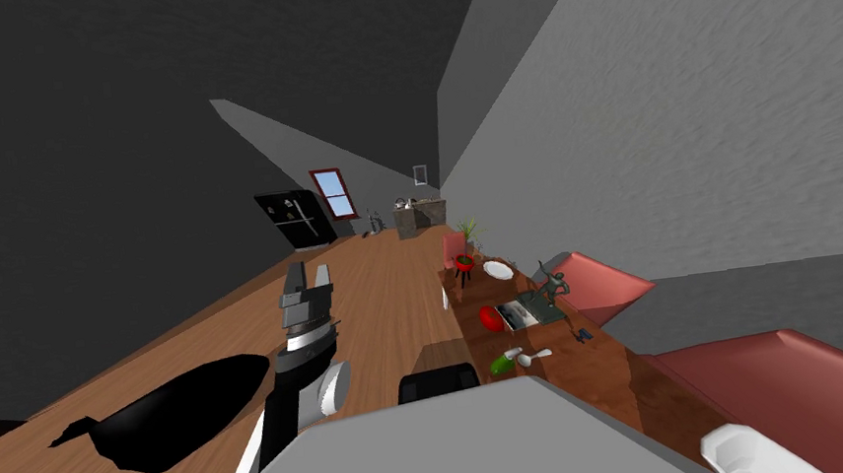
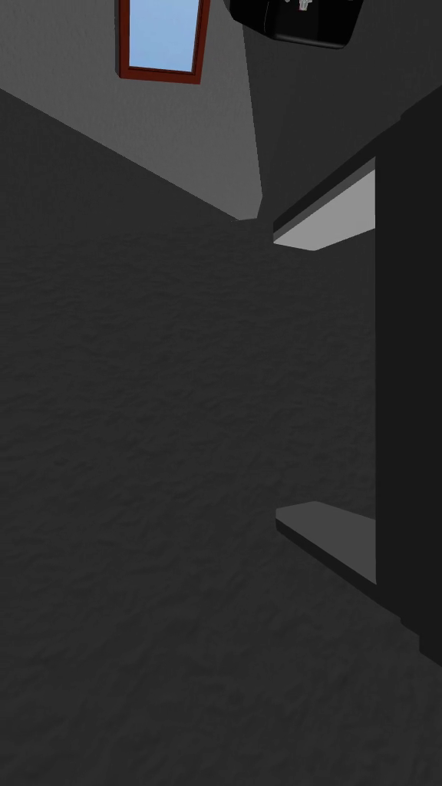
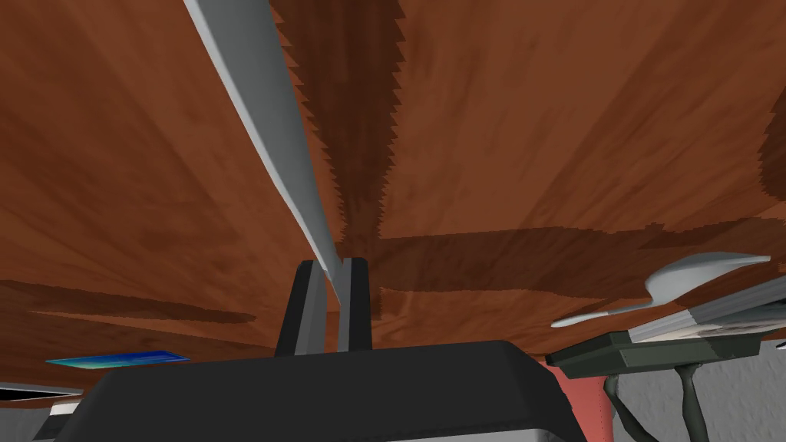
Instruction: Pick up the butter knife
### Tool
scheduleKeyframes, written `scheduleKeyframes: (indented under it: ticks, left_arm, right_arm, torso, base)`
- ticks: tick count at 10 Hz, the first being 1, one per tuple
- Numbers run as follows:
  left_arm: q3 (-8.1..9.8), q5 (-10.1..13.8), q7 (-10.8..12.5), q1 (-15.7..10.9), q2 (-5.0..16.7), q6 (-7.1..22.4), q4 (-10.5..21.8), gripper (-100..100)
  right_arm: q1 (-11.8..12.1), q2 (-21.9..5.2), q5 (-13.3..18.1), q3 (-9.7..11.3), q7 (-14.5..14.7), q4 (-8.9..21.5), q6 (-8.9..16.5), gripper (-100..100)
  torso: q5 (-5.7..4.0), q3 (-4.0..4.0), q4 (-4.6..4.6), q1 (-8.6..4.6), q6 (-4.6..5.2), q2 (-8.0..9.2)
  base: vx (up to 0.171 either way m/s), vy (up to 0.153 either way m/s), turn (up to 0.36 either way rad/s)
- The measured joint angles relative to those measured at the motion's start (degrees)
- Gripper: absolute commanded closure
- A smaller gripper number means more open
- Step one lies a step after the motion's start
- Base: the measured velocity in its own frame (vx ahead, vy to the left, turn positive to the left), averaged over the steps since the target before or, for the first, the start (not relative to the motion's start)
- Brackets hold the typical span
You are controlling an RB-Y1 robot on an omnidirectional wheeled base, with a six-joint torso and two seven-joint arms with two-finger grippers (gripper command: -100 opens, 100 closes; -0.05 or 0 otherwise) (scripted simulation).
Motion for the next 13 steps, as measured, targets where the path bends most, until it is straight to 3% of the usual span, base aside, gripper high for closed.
scheduleKeyframes:
  ticks: [1,5,7,10,13]
  left_arm:
    - [0.00,0.0,0.0,0.0,0.0,0.0,0.0,0]
    - [0.00,0.0,0.0,0.0,0.0,0.0,0.0,0]
    - [-0.01,0.0,0.0,0.0,0.0,0.0,0.0,0]
    - [-0.01,0.0,0.0,0.0,0.0,0.0,0.0,0]
    - [0.00,0.0,0.0,0.0,0.0,0.0,0.0,0]
  right_arm:
    - [0.0,0.0,0.0,0.0,0.0,0.0,0.0,100]
    - [-0.3,-2.6,-5.4,1.8,3.2,0.8,-1.1,100]
    - [-0.5,-4.4,-10.6,2.6,8.1,0.9,-1.6,100]
    - [0.0,-7.0,-17.3,4.7,11.9,1.5,-2.3,100]
    - [-0.3,-9.5,-20.7,6.4,12.8,3.3,-3.0,100]
  torso:
    - [0.00,0.00,0.00,-0.01,0.00,0.00]
    - [-0.01,-0.05,-0.02,0.02,-0.04,-0.08]
    - [0.01,-0.06,-0.03,0.10,-0.04,-0.09]
    - [0.04,-0.12,-0.08,0.23,-0.05,-0.16]
    - [0.01,-0.14,-0.10,0.06,-0.05,-0.16]
  base:
    - [0.003,0.045,-0.016]
    - [0.006,0.064,-0.006]
    - [0.001,0.067,-0.014]
    - [0.010,0.079,-0.012]
    - [0.002,0.040,-0.003]
